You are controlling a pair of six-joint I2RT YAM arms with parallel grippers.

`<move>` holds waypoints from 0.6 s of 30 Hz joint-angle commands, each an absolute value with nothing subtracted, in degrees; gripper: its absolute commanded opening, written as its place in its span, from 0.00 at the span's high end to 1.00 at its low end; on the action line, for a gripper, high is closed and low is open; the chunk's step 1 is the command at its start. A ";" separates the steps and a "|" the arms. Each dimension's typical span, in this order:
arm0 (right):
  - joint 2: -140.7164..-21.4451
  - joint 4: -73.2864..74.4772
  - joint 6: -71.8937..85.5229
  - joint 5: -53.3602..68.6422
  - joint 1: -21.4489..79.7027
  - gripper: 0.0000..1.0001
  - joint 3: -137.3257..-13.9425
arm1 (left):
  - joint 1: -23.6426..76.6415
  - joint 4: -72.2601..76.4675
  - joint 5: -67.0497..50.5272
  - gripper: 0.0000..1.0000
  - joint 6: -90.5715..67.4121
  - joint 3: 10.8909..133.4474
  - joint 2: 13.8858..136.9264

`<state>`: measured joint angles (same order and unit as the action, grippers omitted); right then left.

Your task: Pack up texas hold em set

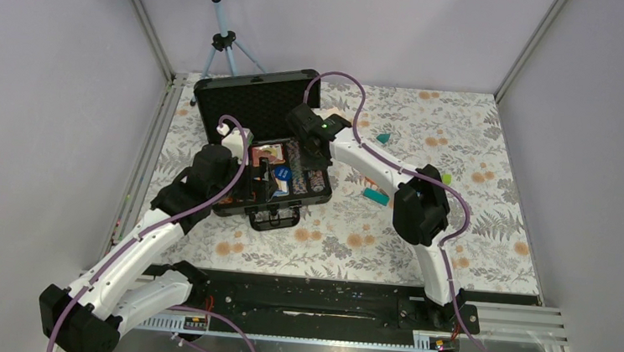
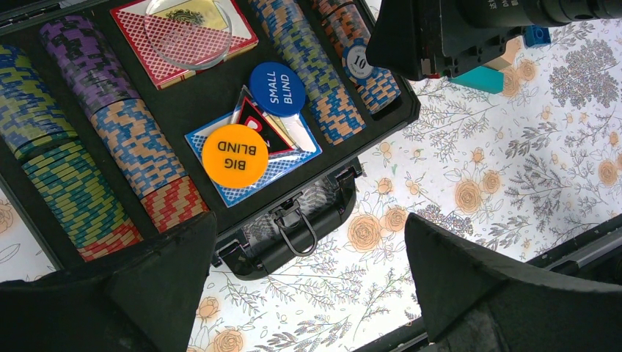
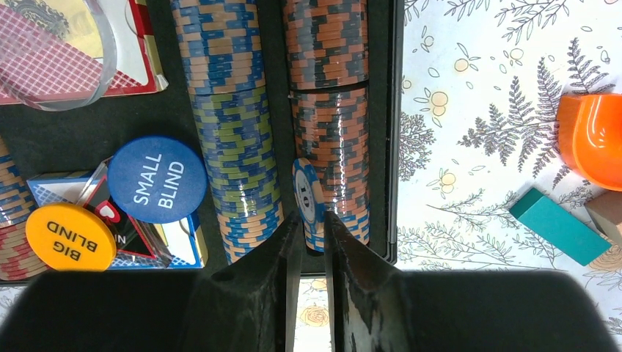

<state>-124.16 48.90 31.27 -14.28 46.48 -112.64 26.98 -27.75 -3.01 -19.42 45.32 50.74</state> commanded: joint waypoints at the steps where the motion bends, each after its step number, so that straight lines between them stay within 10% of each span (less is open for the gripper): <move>1: -123.87 49.96 30.74 -14.33 46.14 0.76 -113.34 | 26.63 -26.89 -3.12 0.01 -18.81 46.23 50.89; 18: -121.79 42.95 32.69 -8.90 44.25 0.77 -106.64 | 26.52 -26.81 -3.17 0.01 -18.81 46.29 51.02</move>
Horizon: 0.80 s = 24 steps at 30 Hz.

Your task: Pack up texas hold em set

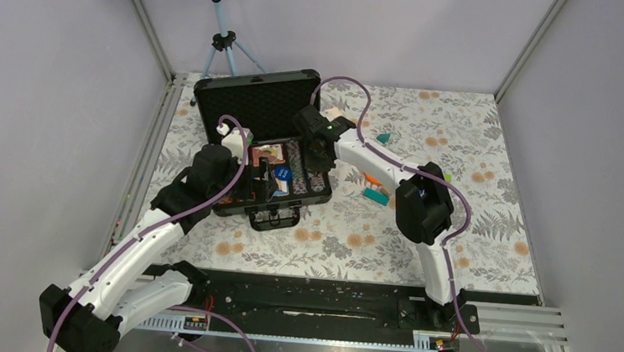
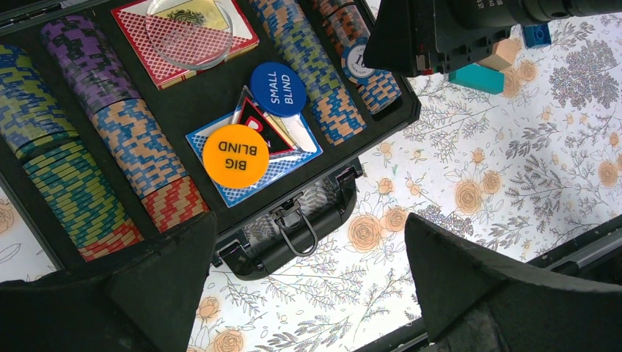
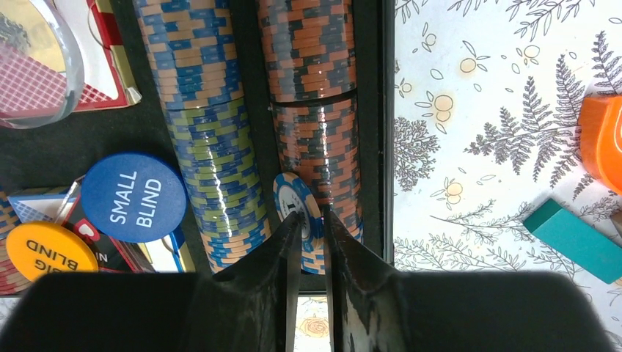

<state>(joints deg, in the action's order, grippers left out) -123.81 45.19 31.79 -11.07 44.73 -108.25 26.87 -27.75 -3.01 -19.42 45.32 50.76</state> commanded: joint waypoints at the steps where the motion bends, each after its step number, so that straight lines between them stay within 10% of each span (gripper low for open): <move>1: -121.73 42.90 32.68 -8.87 44.29 0.79 -106.57 | 26.54 -26.81 -3.16 0.01 -18.81 46.31 51.02; 10: -117.82 38.36 31.02 -7.54 44.21 1.00 -102.85 | 26.46 -26.83 -3.26 0.01 -18.79 46.23 51.07; 24: -105.53 33.02 -2.99 16.51 35.06 1.00 -98.59 | 26.13 -26.90 -2.85 0.01 -18.73 46.33 51.11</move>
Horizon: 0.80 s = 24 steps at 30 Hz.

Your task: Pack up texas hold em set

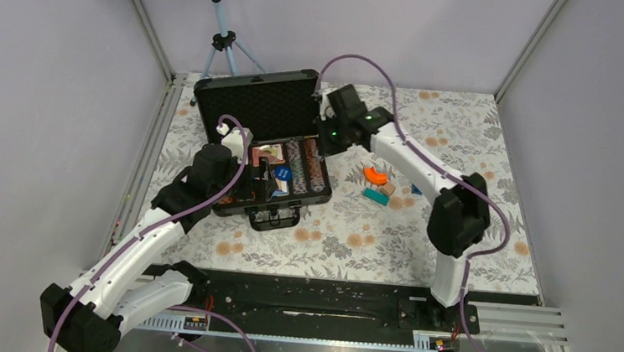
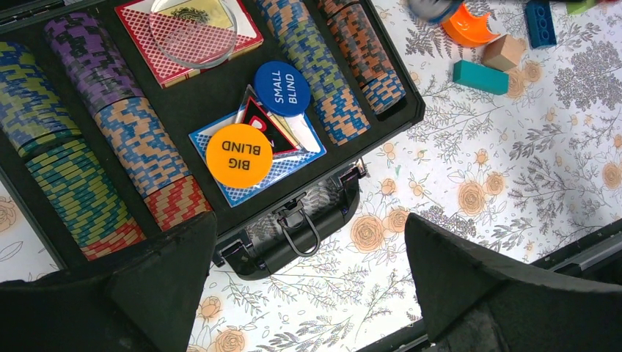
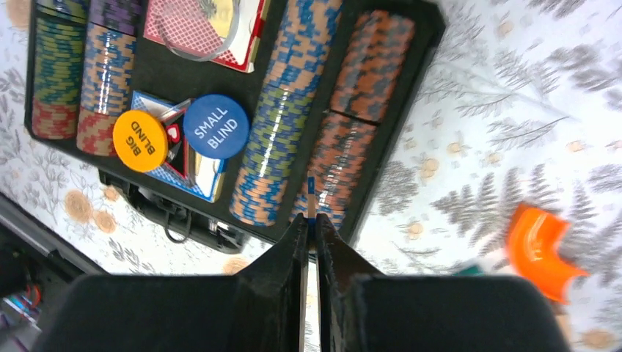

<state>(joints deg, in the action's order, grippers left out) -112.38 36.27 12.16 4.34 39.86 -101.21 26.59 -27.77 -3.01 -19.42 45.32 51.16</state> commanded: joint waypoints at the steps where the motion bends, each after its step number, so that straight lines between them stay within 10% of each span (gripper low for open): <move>1: -104.29 32.70 -7.27 18.54 34.64 1.00 -96.51 | 26.11 -26.96 -2.88 0.01 -18.72 46.40 51.07; 24: -105.97 41.66 -53.31 40.28 34.67 1.00 -91.78 | 25.76 -26.99 -2.32 0.01 -18.90 46.34 51.15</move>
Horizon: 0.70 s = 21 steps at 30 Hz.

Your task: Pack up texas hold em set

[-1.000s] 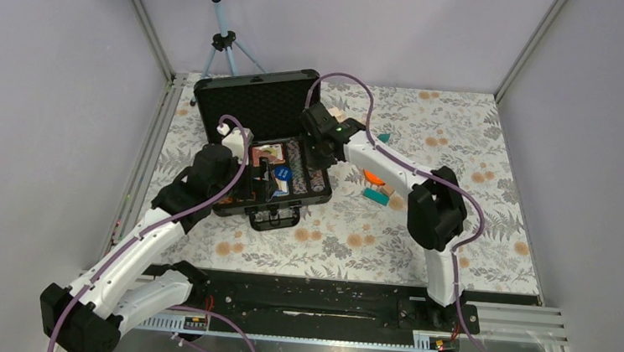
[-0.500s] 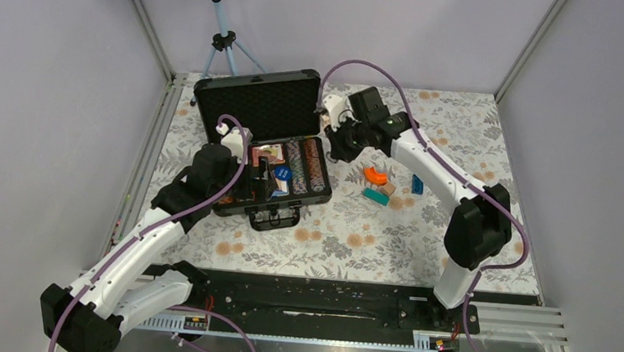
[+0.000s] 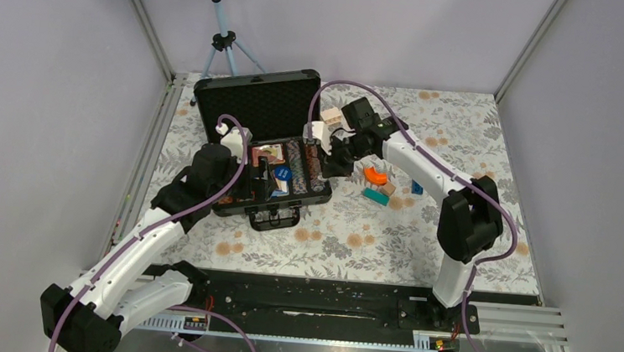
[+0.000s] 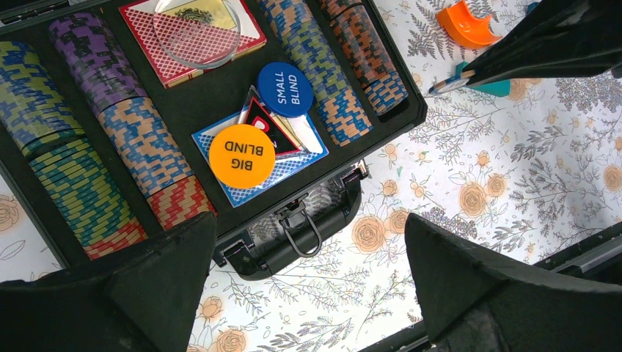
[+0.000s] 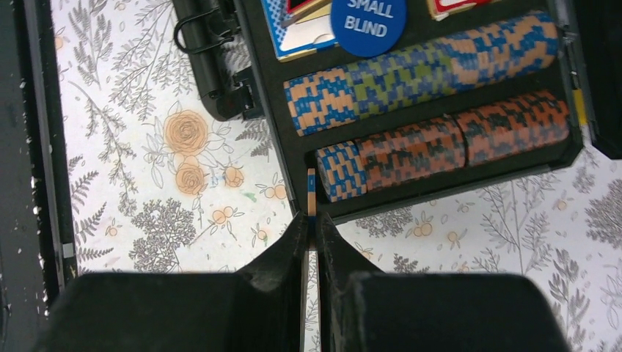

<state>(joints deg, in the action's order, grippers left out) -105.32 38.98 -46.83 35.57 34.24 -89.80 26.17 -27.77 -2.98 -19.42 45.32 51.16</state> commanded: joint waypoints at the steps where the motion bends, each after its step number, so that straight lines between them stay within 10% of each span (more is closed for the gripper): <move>1: -106.06 41.81 -53.98 40.02 34.93 1.00 -91.68 | 25.75 -26.91 -2.29 0.01 -18.90 46.35 51.15; 21: -111.06 41.66 -61.22 30.34 37.76 1.00 -93.42 | 25.48 -26.89 -2.68 0.01 -18.81 46.61 51.60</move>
<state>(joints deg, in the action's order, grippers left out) -110.87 42.89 -58.94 33.43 36.91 -91.39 25.82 -27.79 -2.98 -19.42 45.32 51.66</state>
